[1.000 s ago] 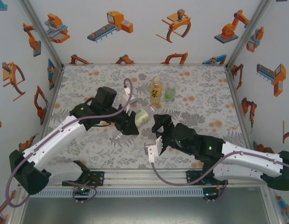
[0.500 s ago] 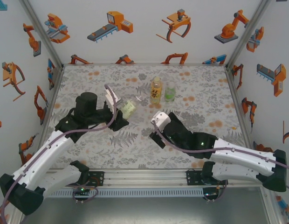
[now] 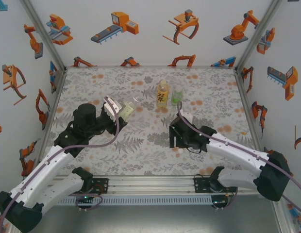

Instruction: Screw on the bottle caps

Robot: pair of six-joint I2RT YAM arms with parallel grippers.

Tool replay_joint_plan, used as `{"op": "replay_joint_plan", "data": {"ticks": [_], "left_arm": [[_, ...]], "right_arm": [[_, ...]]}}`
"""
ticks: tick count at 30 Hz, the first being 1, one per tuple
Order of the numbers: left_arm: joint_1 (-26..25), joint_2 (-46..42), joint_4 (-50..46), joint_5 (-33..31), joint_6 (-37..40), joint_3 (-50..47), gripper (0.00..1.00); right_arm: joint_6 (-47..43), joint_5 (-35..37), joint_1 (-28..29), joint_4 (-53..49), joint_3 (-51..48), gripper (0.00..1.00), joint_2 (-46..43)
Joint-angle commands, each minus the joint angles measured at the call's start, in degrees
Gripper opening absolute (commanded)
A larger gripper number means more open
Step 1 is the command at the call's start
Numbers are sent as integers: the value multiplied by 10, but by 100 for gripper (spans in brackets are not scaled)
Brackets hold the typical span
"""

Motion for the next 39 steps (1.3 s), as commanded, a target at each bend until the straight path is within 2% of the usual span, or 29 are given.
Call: {"op": "replay_joint_plan", "data": {"ticks": [1, 4, 11, 16, 23, 33, 39], "left_arm": [[4, -13, 10, -27, 19, -6, 0], [4, -9, 2, -31, 21, -1, 0], [4, 5, -4, -27, 21, 6, 2], [4, 11, -9, -27, 22, 11, 2], [5, 16, -8, -27, 23, 13, 2], [5, 24, -18, -36, 28, 18, 3], [5, 26, -21, -43, 29, 21, 3]], "right_arm": [[34, -18, -8, -27, -10, 68, 21], [32, -11, -12, -22, -15, 67, 49], [26, -15, -17, 23, -30, 54, 108], [26, -21, -20, 53, -43, 49, 128], [21, -11, -21, 59, -47, 46, 150], [-3, -33, -20, 62, -8, 38, 187], [-22, -34, 1, 37, 66, 37, 219]]}}
